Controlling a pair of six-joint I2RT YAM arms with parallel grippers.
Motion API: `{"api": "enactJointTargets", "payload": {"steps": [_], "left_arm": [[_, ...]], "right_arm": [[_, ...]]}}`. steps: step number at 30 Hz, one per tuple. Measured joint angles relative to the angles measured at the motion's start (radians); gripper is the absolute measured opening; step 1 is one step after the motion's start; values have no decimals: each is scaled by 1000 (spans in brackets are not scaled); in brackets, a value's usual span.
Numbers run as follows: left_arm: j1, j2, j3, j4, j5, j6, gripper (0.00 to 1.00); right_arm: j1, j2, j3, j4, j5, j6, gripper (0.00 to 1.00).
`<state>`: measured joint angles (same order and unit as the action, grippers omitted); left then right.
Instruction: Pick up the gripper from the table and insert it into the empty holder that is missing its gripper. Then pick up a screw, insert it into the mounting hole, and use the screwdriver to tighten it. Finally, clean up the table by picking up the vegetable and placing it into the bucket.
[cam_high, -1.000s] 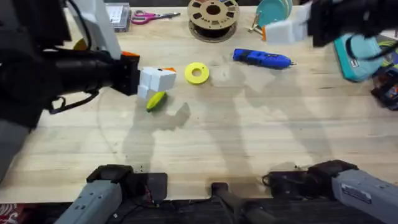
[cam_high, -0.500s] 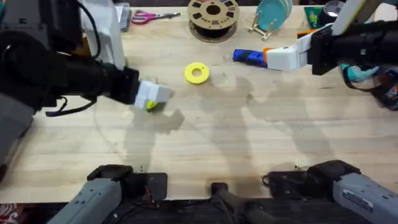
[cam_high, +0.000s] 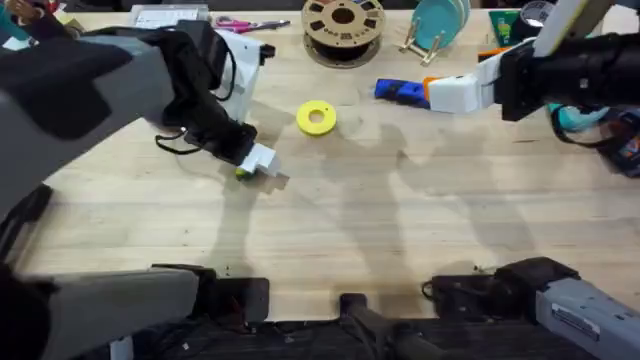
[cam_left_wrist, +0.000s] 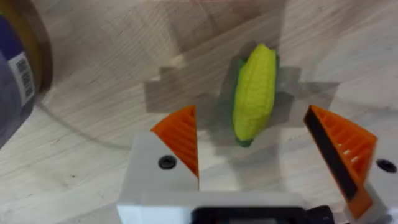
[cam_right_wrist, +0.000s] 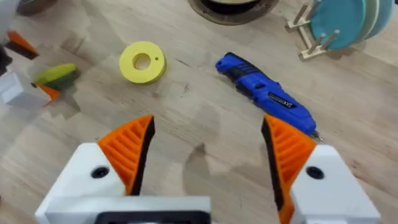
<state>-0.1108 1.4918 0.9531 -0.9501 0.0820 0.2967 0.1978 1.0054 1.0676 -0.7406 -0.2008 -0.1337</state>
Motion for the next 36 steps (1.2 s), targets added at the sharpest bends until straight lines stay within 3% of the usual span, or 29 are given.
{"api": "enactJointTargets", "payload": {"steps": [9,13,14,15,18,25,30,36], "left_arm": [[-3,113,3,28,-13,-2,990],[-12,117,7,31,-20,-6,860],[-15,117,7,31,-19,-6,762],[-16,117,7,31,-19,-8,387],[-16,117,11,33,-16,-5,40],[-16,122,32,13,-16,-16,27],[-16,132,142,-33,-22,-42,27],[-12,121,318,-70,-133,-93,27]], "right_arm": [[0,0,0,0,0,0,998],[0,0,0,0,0,0,997],[0,0,0,0,0,0,997],[0,0,0,0,0,0,997],[0,0,0,0,0,0,997],[0,0,0,0,0,0,997],[0,0,0,0,0,0,998],[0,0,0,0,0,0,997]]}}
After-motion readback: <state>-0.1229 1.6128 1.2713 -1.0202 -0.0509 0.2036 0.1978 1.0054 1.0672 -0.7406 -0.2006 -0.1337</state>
